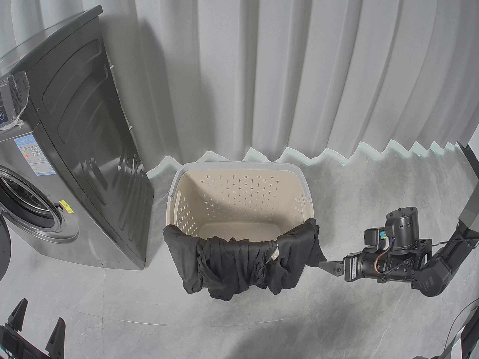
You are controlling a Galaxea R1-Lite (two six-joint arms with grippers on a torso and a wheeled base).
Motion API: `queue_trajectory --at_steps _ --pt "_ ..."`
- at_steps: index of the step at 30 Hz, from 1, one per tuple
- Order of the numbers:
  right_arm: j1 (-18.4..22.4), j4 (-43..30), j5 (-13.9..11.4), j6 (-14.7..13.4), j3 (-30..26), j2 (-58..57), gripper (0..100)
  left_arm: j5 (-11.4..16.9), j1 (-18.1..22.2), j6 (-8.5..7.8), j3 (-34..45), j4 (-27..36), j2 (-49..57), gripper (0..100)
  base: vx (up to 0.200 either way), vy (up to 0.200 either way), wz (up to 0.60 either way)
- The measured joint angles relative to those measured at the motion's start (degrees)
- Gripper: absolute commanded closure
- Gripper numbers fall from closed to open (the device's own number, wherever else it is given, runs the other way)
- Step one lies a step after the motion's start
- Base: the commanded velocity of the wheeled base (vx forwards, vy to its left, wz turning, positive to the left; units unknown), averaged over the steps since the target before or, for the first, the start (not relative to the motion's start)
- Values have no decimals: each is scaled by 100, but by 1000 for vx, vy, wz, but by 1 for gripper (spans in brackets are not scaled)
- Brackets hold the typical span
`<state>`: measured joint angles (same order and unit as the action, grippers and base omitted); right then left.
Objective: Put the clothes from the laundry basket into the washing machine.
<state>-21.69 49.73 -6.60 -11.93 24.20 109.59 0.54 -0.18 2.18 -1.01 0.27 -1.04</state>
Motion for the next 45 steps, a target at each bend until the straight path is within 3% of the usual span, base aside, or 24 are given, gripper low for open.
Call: queue_trajectory --at_steps 10,15,21,29,45 --pt "-66 472 176 -22 330 711 0 1 0 0 0 -2 0 0 0 0 0" --pt "-215 685 299 -286 568 1093 0 1 0 0 0 0 0 0 0 0 0" --pt "-284 707 351 -322 909 1563 0 0 0 0 0 -2 2 0 0 0 0" --pt "-256 714 452 -282 1452 2053 0 0 0 0 0 0 2 0 0 0 0" --pt "-177 811 400 78 2105 2588 0 0 0 0 0 -2 2 0 0 0 0"
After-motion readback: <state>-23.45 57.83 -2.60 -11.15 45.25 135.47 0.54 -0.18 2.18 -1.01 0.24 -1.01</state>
